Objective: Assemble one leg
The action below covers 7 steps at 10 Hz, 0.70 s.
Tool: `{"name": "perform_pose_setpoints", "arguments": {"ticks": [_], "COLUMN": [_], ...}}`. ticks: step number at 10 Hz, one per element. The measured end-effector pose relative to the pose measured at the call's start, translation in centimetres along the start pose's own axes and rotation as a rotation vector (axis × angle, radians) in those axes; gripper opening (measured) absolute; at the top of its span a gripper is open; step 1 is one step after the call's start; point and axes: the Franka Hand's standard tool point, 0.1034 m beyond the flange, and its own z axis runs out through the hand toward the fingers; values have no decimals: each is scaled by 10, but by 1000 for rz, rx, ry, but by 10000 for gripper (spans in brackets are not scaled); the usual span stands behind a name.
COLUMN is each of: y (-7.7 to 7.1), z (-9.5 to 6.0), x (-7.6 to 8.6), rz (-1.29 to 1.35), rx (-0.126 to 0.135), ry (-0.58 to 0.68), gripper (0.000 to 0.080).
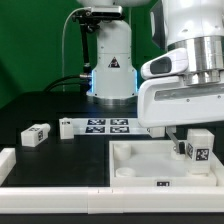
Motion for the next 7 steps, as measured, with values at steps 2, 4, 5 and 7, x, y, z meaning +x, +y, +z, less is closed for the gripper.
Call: {"name": "perform_pose_setpoints", "arguments": {"ticks": [2,4,5,7], "y": [3,3,3,6], "z": [0,0,1,1], "x": [1,0,0,1], "rz": [-86,-85,-85,-82], "rx": [-2,-2,-2,-6], "ry": [1,0,0,0], "gripper": [649,649,524,288]}}
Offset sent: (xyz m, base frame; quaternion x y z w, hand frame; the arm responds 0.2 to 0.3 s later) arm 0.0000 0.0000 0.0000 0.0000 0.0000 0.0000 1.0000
